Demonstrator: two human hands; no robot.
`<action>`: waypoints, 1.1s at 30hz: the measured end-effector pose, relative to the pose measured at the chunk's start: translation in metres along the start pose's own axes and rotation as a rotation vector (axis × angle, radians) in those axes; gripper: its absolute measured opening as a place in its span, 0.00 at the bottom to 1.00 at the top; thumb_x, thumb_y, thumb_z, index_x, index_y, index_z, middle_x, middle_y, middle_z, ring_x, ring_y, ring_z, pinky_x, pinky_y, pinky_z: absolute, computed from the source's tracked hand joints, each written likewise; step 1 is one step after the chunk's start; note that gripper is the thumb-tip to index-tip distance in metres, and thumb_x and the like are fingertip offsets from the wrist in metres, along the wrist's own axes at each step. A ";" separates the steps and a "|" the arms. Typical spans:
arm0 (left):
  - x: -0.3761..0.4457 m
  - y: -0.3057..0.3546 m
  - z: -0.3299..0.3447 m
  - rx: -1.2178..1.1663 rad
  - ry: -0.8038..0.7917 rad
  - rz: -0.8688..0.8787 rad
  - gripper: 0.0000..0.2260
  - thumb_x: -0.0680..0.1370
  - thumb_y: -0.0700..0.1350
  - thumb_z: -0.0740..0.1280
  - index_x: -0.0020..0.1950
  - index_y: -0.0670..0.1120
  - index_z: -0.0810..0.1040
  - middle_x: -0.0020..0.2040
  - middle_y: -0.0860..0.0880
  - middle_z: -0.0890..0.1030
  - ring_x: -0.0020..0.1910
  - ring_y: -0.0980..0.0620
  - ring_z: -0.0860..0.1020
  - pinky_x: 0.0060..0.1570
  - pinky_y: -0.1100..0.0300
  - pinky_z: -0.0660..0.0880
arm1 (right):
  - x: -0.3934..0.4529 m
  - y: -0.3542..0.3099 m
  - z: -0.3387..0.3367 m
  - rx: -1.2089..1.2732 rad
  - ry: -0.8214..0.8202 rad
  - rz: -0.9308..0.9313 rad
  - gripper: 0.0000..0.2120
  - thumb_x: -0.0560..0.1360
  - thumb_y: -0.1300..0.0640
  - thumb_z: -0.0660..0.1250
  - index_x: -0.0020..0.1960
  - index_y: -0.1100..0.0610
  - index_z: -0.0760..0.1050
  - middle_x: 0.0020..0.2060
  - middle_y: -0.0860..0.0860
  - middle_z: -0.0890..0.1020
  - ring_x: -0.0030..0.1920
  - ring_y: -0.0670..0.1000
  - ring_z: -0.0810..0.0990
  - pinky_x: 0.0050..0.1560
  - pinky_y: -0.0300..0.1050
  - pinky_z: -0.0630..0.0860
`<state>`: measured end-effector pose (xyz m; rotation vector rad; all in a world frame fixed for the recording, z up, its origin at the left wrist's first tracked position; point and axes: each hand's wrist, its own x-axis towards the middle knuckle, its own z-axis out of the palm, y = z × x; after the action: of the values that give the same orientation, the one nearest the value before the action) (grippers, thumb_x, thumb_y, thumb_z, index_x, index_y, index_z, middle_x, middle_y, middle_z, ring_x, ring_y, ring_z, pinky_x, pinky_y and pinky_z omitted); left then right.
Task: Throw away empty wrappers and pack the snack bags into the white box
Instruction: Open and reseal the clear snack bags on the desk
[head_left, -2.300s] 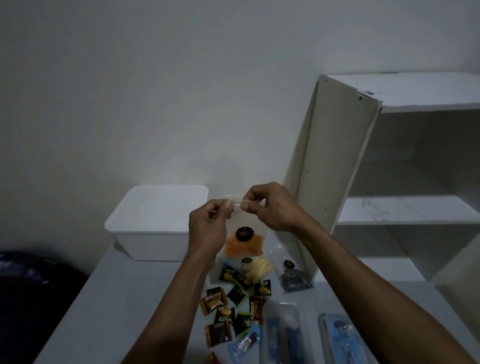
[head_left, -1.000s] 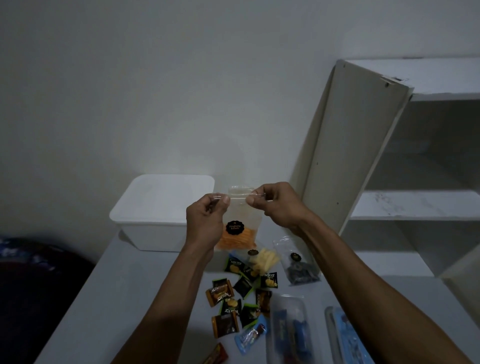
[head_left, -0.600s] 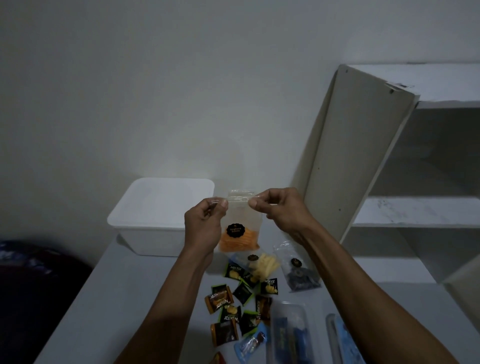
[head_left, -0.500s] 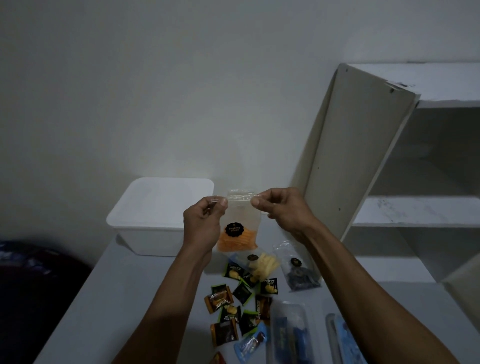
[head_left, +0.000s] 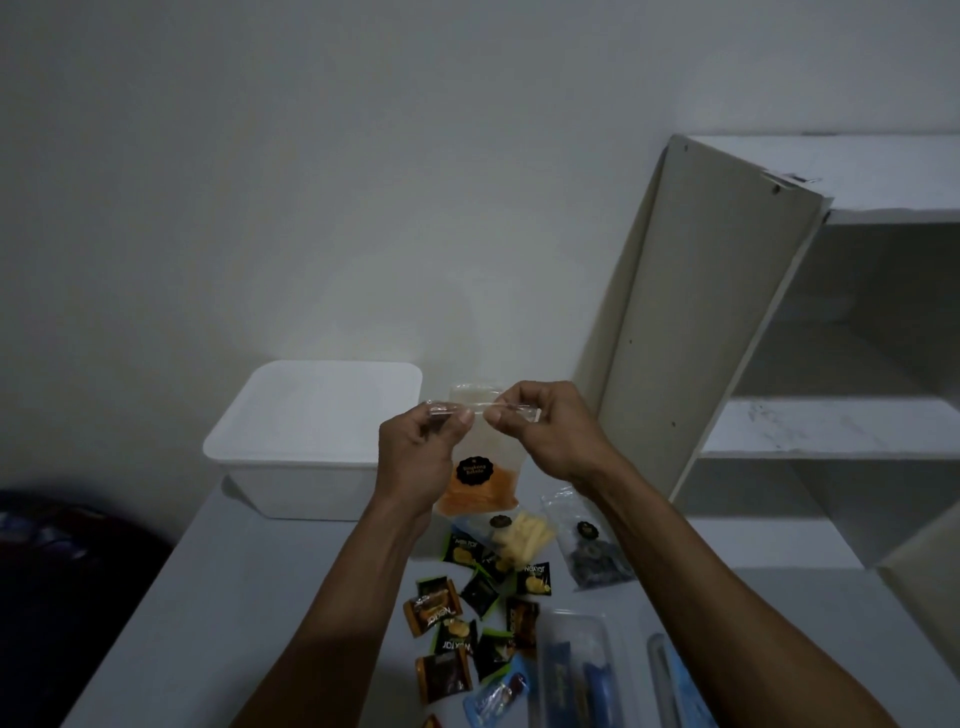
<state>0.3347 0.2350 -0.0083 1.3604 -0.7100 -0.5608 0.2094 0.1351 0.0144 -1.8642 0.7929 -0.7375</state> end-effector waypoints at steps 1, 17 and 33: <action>0.001 0.000 0.000 0.003 0.003 -0.002 0.05 0.75 0.39 0.72 0.41 0.48 0.83 0.35 0.55 0.84 0.38 0.61 0.81 0.40 0.68 0.76 | 0.000 0.000 0.001 0.003 -0.004 -0.002 0.06 0.73 0.54 0.74 0.39 0.54 0.81 0.37 0.46 0.84 0.41 0.46 0.81 0.49 0.47 0.78; 0.004 0.007 -0.012 -0.006 0.018 -0.031 0.05 0.77 0.40 0.69 0.42 0.46 0.83 0.35 0.56 0.83 0.37 0.64 0.79 0.36 0.74 0.72 | 0.003 -0.025 -0.019 0.072 -0.216 0.096 0.12 0.76 0.54 0.70 0.46 0.63 0.84 0.37 0.46 0.85 0.37 0.35 0.81 0.33 0.26 0.72; -0.013 0.018 0.004 0.224 0.201 -0.132 0.11 0.77 0.46 0.71 0.34 0.48 0.81 0.29 0.54 0.80 0.32 0.62 0.77 0.40 0.62 0.71 | -0.010 -0.006 0.020 0.020 -0.043 0.106 0.11 0.76 0.53 0.71 0.37 0.56 0.81 0.31 0.48 0.80 0.32 0.44 0.75 0.37 0.42 0.74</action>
<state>0.3225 0.2445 0.0085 1.6556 -0.5337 -0.4498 0.2200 0.1557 0.0109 -1.7994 0.8474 -0.6345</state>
